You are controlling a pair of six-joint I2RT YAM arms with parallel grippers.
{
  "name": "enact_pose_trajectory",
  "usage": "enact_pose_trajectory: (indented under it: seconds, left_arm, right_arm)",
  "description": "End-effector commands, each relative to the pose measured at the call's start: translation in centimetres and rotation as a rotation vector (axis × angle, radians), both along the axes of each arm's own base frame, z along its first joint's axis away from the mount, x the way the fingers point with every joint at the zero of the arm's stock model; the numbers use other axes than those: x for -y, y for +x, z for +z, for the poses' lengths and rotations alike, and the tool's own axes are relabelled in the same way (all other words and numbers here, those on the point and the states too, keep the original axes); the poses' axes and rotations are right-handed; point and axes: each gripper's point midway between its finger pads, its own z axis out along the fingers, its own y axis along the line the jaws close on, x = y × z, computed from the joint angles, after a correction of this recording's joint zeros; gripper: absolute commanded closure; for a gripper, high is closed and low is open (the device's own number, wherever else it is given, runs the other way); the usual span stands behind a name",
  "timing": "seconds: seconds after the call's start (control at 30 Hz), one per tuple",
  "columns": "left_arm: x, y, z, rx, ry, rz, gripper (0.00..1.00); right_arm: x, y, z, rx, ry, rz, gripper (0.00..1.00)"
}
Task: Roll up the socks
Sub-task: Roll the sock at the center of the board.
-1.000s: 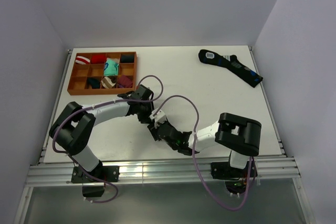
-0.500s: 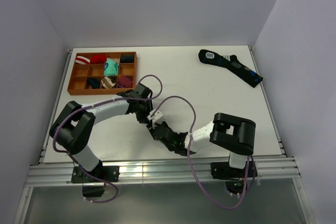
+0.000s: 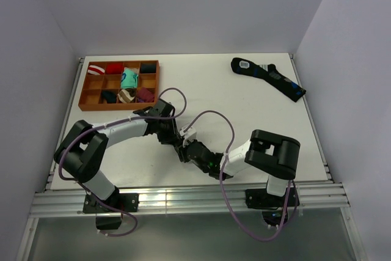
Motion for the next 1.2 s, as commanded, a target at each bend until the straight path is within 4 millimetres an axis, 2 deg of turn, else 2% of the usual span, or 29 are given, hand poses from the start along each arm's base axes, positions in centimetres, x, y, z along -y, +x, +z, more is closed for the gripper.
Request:
enact_pose_trajectory:
  seconds: [0.0,0.07,0.3,0.6,0.63,0.67,0.83,0.97,1.17]
  left_arm:
    - [-1.0,-1.1,-0.1,-0.005,0.018,0.011,0.68]
    - [-0.9,-0.8,0.1,0.015,0.005,0.02,0.64]
    - [-1.0,0.1,1.3,0.081,-0.027,0.071,0.6]
    - [-1.6,1.2,3.0,0.16,-0.036,0.147,0.55]
    - [-1.7,1.3,3.1,0.167,-0.039,0.152,0.45]
    - [-1.6,1.4,3.6,0.18,-0.052,0.157,0.44]
    - [-1.6,1.6,4.1,0.206,-0.077,0.18,0.43]
    - [-1.9,1.1,3.8,0.183,-0.076,0.201,0.43]
    - [-3.6,0.9,3.3,0.187,-0.033,0.287,0.44]
  right_arm:
    - [3.9,-3.7,-7.4,-0.226,-0.186,0.063,0.78]
    - [3.8,-3.8,-7.5,-0.244,-0.171,0.07,0.79]
    - [4.8,-4.0,-8.6,-0.309,-0.181,0.045,0.81]
    - [4.6,-4.6,-9.6,-0.368,-0.196,0.042,0.83]
    - [4.6,-4.5,-9.6,-0.369,-0.196,0.04,0.84]
    - [4.5,-4.6,-9.7,-0.374,-0.196,0.04,0.84]
    - [4.6,-4.6,-10.1,-0.387,-0.204,0.029,0.85]
    - [4.8,-4.8,-10.4,-0.405,-0.201,0.025,0.86]
    - [5.4,-5.1,-11.2,-0.428,-0.201,0.01,0.87]
